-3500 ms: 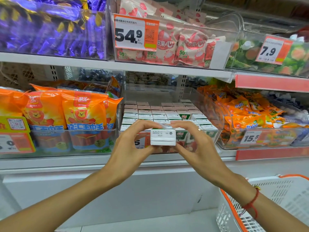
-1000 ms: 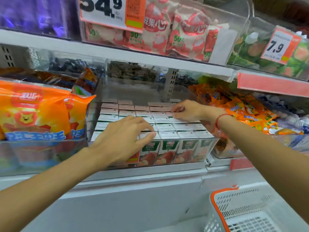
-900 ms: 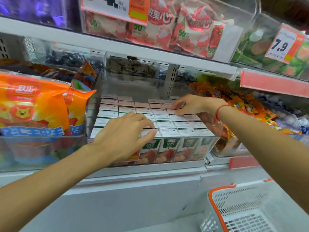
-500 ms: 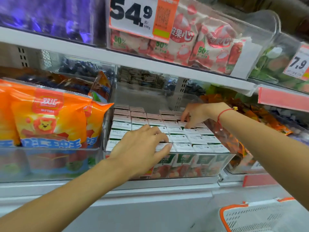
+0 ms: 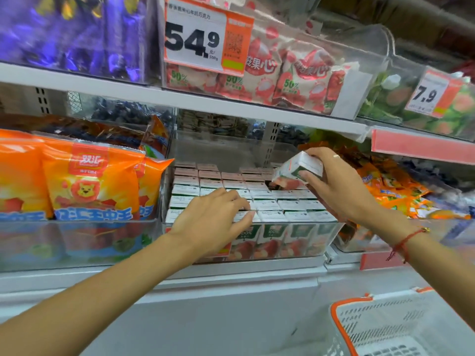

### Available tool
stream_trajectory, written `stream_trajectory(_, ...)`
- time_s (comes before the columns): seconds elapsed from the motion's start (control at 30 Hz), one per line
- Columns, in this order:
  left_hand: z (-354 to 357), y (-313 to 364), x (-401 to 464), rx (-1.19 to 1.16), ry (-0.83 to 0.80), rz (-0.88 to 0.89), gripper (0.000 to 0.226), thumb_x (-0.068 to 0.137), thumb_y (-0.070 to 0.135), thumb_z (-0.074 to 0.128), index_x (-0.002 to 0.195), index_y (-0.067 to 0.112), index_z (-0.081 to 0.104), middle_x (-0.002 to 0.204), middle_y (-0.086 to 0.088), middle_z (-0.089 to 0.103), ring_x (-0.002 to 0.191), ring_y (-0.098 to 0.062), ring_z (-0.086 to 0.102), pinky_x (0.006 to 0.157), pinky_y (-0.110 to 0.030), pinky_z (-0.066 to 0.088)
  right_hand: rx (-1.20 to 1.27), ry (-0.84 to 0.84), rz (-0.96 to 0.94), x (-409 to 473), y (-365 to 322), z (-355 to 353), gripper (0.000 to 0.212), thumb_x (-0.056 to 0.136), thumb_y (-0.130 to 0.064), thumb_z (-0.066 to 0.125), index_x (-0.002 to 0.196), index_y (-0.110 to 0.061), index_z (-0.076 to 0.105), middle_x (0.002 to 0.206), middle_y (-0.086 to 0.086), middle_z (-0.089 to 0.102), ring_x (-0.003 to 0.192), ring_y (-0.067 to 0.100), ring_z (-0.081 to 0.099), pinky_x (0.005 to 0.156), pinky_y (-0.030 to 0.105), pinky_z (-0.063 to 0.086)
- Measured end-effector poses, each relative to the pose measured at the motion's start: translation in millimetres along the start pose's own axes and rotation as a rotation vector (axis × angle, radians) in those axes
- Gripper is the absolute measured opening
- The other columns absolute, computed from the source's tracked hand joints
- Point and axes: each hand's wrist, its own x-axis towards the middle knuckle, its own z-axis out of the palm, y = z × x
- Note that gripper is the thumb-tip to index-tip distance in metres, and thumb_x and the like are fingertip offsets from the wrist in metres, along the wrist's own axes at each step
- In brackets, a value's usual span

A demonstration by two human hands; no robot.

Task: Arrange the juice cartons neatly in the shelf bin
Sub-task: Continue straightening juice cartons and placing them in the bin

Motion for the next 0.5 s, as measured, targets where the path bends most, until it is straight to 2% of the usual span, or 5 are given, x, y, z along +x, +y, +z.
stream_trajectory(0.1, -6.7, 3.5, 0.1, 0.005, -0.019, -0.027, 0.043, 0.1, 0.052, 0.03, 0.128, 0.03, 0.054, 0.127, 0.011, 0.059, 0.117, -0.012, 0.05, 0.087, -0.034, 0.048, 0.247, 0.139, 0.052, -24.2, -30.9, -7.6, 0.035, 0.098, -0.028, 0.052, 0.129, -0.013, 0.049, 0.114, -0.001, 0.054, 0.085, 0.003, 0.052, 0.07, 0.014, 0.039)
stream_trajectory(0.17, -15.2, 12.4, -3.9, -0.031, 0.037, -0.042, 0.042, 0.1, 0.051, 0.03, 0.127, 0.031, 0.055, 0.128, 0.012, 0.059, 0.119, -0.012, 0.05, 0.088, -0.033, 0.046, 0.43, 0.148, 0.117, -40.7, -51.7, -11.0, 0.029, 0.099, -0.025, 0.051, 0.125, -0.015, 0.055, 0.113, -0.002, 0.058, 0.089, 0.001, 0.055, 0.075, 0.014, 0.043)
stream_trajectory(0.3, -29.4, 40.2, -27.3, -0.448, 0.207, -0.199, 0.031, 0.098, 0.053, 0.037, 0.115, 0.039, 0.059, 0.105, 0.027, 0.06, 0.098, 0.001, 0.055, 0.08, -0.028, 0.045, 0.716, 0.07, 0.219, -68.4, -83.9, -6.1, 0.02, 0.096, -0.027, 0.055, 0.114, -0.021, 0.064, 0.108, -0.01, 0.064, 0.101, 0.002, 0.059, 0.087, 0.018, 0.047)
stream_trajectory(0.4, -27.8, 58.0, -45.3, -0.995, -0.015, -0.379, 0.029, 0.095, 0.046, 0.051, 0.121, 0.034, 0.059, 0.107, 0.023, 0.064, 0.098, 0.004, 0.061, 0.087, -0.025, 0.051, 0.911, -0.071, 0.367, -79.1, -94.3, 4.0, 0.012, 0.092, -0.036, 0.06, 0.102, -0.033, 0.065, 0.086, -0.024, 0.064, 0.09, 0.012, 0.063, 0.083, 0.035, 0.055)
stream_trajectory(0.5, -25.1, 59.9, -56.8, -1.176, -0.139, -0.403, 0.022, 0.095, 0.03, 0.058, 0.117, 0.031, 0.062, 0.103, 0.02, 0.068, 0.089, 0.007, 0.066, 0.071, -0.012, 0.051, 1.036, -0.13, 0.434, -86.6, -98.5, 12.2, 0.012, 0.089, -0.034, 0.065, 0.101, -0.031, 0.067, 0.073, -0.024, 0.067, 0.078, 0.003, 0.064, 0.071, 0.023, 0.056)
